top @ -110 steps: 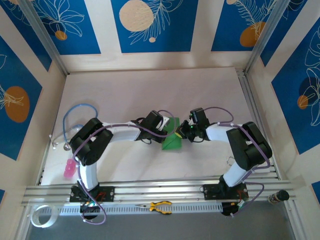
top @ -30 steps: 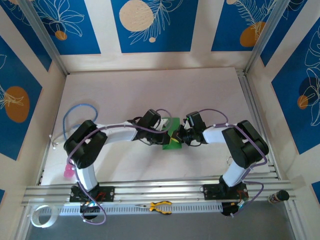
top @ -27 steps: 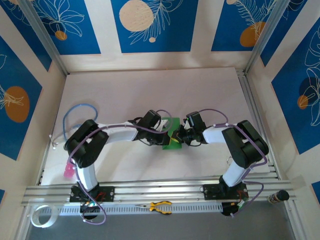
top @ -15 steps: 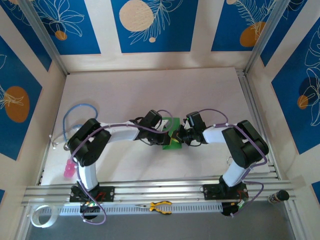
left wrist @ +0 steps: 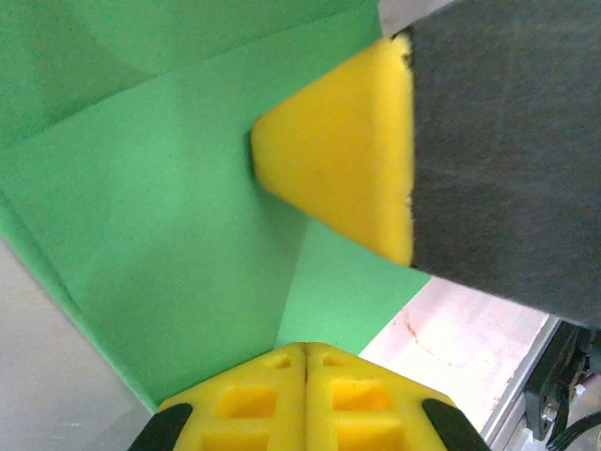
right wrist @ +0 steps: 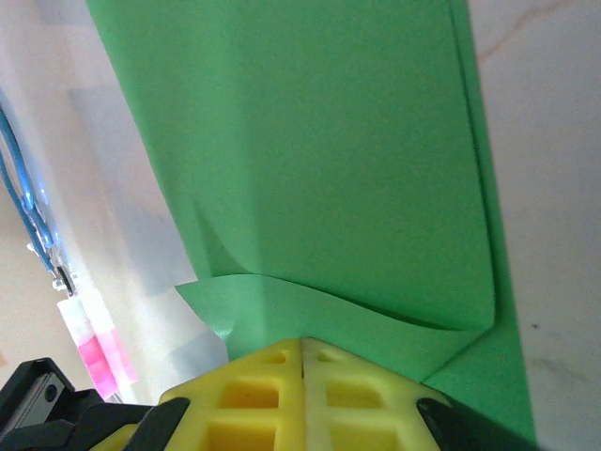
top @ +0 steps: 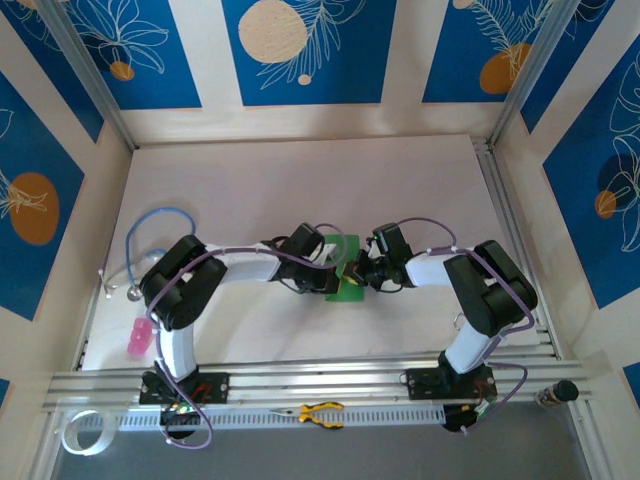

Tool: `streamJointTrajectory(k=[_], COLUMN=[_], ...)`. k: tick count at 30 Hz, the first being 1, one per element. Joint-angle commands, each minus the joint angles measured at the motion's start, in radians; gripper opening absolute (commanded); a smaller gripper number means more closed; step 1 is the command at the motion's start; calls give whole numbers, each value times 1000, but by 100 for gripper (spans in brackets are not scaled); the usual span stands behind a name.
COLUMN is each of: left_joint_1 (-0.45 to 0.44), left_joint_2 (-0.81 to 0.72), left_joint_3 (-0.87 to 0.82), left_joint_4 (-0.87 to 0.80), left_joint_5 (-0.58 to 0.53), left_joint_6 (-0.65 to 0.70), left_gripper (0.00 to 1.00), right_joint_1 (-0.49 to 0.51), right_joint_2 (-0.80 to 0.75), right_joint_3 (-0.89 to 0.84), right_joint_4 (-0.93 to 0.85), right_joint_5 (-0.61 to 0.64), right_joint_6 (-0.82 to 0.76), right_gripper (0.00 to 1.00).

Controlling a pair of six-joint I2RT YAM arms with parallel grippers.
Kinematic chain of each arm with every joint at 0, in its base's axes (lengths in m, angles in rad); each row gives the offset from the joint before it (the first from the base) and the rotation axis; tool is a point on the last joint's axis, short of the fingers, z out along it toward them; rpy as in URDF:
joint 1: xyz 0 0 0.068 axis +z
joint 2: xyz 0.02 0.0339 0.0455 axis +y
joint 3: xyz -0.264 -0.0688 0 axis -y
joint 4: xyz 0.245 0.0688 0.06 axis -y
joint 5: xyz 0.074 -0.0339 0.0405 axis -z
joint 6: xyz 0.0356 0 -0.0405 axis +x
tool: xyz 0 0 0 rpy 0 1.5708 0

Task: Fold a paper plane with a square sheet of paper (pick it up from the middle)
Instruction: Fold the triangle a second time at the center of the table.

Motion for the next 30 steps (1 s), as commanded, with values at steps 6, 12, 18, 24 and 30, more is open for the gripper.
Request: streamJointTrajectory(k=[6, 12, 18, 24, 30], left_joint_1=[-3, -7, -11, -13, -12], left_joint_2=[3, -13, -46, -77, -113], left_joint_3=[-32, -65, -118, -147, -141], left_joint_4=[-48, -50, -33, -35, -44], left_joint_5=[-22, -24, -13, 13, 55], left_joint_6=[39, 34, 1, -21, -26], left_gripper=[1, 1, 1, 2, 4], right_joint_1=[-11, -12, -14, -14, -14], right_joint_2=[42, 48, 51, 53, 53], right_joint_3=[-27, -25, -24, -22, -19], right_joint_4=[-100, -101, -104, -106, -107], right_joint_5=[50, 47, 47, 47, 42], right_joint_6=[-20, -22, -24, -27, -27], right_gripper=[0, 0, 0, 0, 0])
